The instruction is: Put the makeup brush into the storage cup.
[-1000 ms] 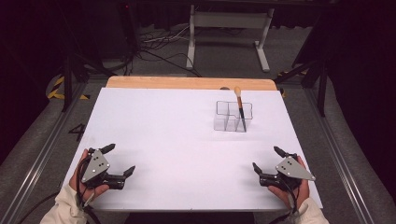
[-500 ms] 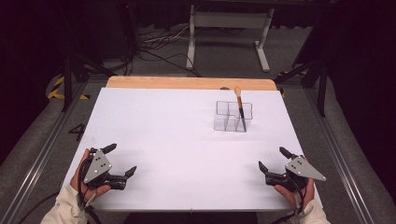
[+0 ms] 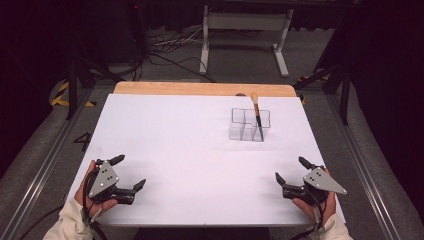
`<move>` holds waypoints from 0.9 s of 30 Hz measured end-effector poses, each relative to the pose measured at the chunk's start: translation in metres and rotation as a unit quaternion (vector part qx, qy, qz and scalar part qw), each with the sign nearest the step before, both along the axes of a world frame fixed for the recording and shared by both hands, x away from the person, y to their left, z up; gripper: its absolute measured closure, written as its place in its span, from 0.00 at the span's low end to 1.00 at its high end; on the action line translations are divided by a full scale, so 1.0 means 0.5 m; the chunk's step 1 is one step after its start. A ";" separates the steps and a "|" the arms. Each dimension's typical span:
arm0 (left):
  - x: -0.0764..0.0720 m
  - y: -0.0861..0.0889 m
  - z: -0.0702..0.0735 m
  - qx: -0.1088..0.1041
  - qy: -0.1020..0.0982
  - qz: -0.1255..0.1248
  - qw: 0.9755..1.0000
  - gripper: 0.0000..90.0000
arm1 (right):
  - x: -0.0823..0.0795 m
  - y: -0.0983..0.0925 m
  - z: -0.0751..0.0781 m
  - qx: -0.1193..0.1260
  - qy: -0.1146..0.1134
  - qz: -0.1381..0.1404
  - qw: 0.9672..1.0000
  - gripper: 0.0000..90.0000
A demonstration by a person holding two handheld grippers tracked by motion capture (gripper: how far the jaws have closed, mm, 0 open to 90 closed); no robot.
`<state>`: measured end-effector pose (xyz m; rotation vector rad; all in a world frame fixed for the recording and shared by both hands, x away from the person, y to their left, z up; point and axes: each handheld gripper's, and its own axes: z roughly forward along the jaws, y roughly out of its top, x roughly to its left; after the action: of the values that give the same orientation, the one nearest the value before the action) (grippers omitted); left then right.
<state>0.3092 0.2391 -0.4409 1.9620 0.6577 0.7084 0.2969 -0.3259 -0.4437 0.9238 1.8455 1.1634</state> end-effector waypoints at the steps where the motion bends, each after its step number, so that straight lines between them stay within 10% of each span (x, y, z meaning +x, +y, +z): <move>1: 0.000 -0.001 0.000 0.000 0.000 0.001 1.000 0.02 | 0.000 0.000 0.000 0.000 -0.001 0.000 1.000 0.09; 27: 0.008 -0.004 -0.003 0.006 0.006 0.002 1.000 0.02 | 0.001 -0.002 -0.003 0.000 0.001 -0.001 1.000 0.09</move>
<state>0.3132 0.2373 -0.4424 1.9775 0.6665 0.7064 0.2974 -0.3268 -0.4452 0.9266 1.8474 1.1611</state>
